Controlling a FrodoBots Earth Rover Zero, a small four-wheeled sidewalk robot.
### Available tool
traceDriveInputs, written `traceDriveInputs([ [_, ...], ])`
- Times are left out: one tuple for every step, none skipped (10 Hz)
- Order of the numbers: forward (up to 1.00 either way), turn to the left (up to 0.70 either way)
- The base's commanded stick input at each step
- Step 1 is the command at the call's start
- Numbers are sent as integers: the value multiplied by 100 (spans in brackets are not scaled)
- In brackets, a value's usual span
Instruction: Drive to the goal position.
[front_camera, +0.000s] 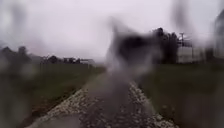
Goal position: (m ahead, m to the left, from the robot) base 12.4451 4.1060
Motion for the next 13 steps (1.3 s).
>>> traceDriveInputs([
  [70, 0],
  [70, 0],
  [70, 0],
  [70, 0],
  [70, 0],
  [70, 0],
  [70, 0],
  [70, 0],
  [70, 0],
  [70, 0],
  [70, 0],
  [70, 0],
  [70, 0],
])
